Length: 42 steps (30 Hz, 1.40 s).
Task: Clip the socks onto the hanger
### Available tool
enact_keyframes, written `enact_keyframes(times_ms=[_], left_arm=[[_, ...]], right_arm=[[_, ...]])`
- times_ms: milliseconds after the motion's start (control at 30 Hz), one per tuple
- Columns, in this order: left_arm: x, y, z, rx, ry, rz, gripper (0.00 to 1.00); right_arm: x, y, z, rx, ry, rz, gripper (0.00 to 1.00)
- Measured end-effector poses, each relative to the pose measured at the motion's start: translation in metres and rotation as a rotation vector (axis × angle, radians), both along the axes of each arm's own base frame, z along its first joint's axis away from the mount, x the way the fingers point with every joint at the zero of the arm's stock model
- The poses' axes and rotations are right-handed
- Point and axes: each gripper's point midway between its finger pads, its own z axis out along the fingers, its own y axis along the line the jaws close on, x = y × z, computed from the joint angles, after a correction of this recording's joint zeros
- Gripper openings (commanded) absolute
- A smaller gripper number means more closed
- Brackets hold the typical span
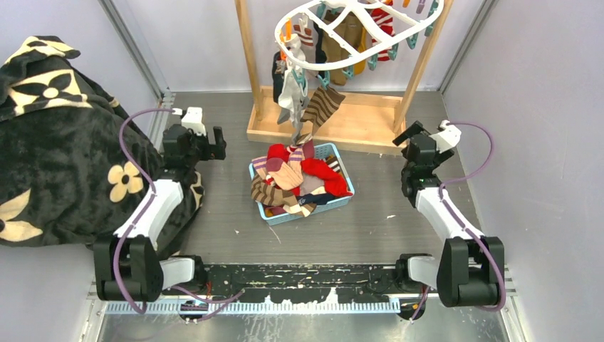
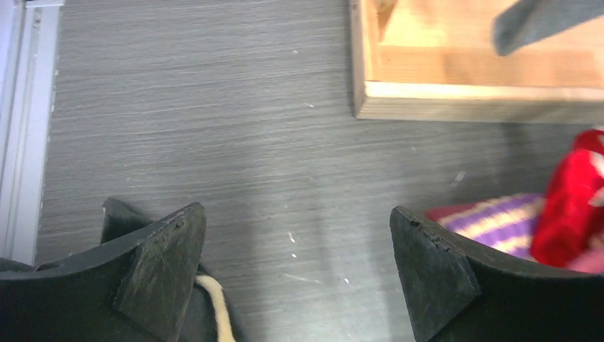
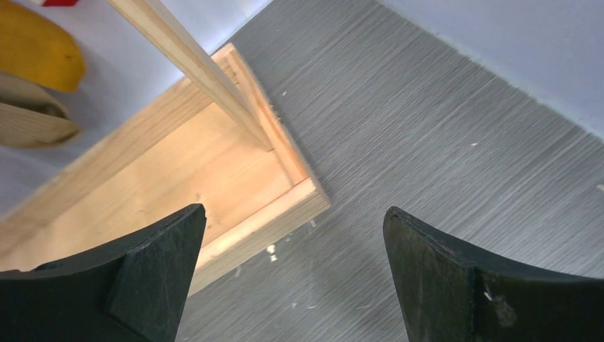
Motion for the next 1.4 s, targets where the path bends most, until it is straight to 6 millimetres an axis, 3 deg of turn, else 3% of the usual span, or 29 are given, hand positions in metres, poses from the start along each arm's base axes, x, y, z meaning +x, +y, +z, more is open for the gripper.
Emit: enact_keyframes(times_ms=[100, 233, 500, 700, 900, 1100, 1400], left_arm=[[-0.013, -0.012, 0.018, -0.027, 0.044, -0.062, 1.0], [-0.034, -0.026, 0.029, -0.064, 0.131, -0.141, 1.0], [-0.072, -0.057, 0.064, -0.159, 0.214, -0.306, 1.0], [-0.084, -0.077, 0.095, -0.212, 0.227, -0.385, 1.0], [-0.092, -0.088, 0.105, -0.238, 0.308, -0.435, 1.0], [-0.102, -0.093, 0.125, -0.238, 0.333, -0.484, 1.0], [-0.117, -0.114, 0.136, -0.308, 0.359, -0.56, 1.0]], right_arm=[[-0.002, 0.006, 0.005, 0.082, -0.016, 0.025, 1.0], [-0.005, 0.028, 0.022, 0.15, -0.061, 0.159, 1.0], [0.003, 0.093, 0.087, 0.203, -0.178, 0.528, 0.98], [0.017, 0.146, 0.15, 0.167, -0.277, 0.802, 0.94], [0.028, 0.194, 0.192, 0.129, -0.362, 1.046, 0.91], [0.042, 0.221, 0.194, 0.124, -0.378, 1.169, 0.83], [0.035, 0.253, 0.203, 0.001, -0.443, 1.214, 0.65]])
